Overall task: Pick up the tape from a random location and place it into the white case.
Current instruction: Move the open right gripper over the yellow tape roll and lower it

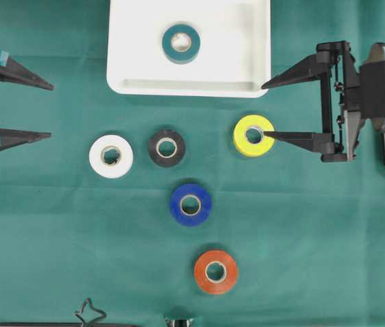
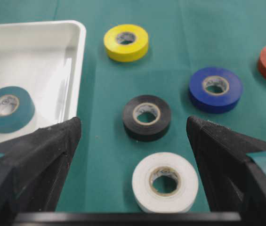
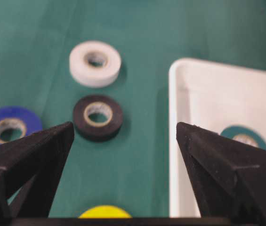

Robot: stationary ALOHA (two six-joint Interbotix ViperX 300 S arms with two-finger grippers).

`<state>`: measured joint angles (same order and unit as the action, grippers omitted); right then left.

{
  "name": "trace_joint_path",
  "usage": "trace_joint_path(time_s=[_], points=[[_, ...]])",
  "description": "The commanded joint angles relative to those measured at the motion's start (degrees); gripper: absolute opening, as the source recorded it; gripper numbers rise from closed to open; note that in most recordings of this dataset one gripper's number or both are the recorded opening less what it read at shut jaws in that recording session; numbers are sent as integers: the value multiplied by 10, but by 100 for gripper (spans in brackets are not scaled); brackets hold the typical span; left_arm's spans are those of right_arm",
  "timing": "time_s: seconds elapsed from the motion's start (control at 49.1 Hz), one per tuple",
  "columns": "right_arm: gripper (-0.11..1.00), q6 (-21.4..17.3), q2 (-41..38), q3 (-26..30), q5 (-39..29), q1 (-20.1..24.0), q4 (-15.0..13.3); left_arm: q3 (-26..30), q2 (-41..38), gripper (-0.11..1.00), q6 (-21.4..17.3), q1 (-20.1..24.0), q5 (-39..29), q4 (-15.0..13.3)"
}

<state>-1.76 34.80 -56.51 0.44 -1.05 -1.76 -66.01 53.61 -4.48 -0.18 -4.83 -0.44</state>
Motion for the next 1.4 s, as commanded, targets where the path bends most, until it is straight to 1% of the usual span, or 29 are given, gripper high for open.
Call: trace_joint_path(time_s=[0.0,0.183,0.57,0.692,0.814,0.957,1.384], points=[[91,-9,-4,30,-39,2,4,5,-4,95,1,-1,3,-2],[91,-31,-30,76,-149,1,4,5,-4,95,1,-1,3,-2],[91,-47,-102,172,-360,1,4,5,-4,95,1,-1,3,-2],[91,-58,-120,194,-416,2,4,5,-4,95,0,-1,3,-2],[91,-59,-130,212,-461,7,4,5,-4,95,0,-2,3,-2],[91,-60,-132,229,-491,17,4,5,-4,95,0,-1,3,-2],[91,-61,-134,229,-479,18,4,5,-4,95,0,-1,3,-2]])
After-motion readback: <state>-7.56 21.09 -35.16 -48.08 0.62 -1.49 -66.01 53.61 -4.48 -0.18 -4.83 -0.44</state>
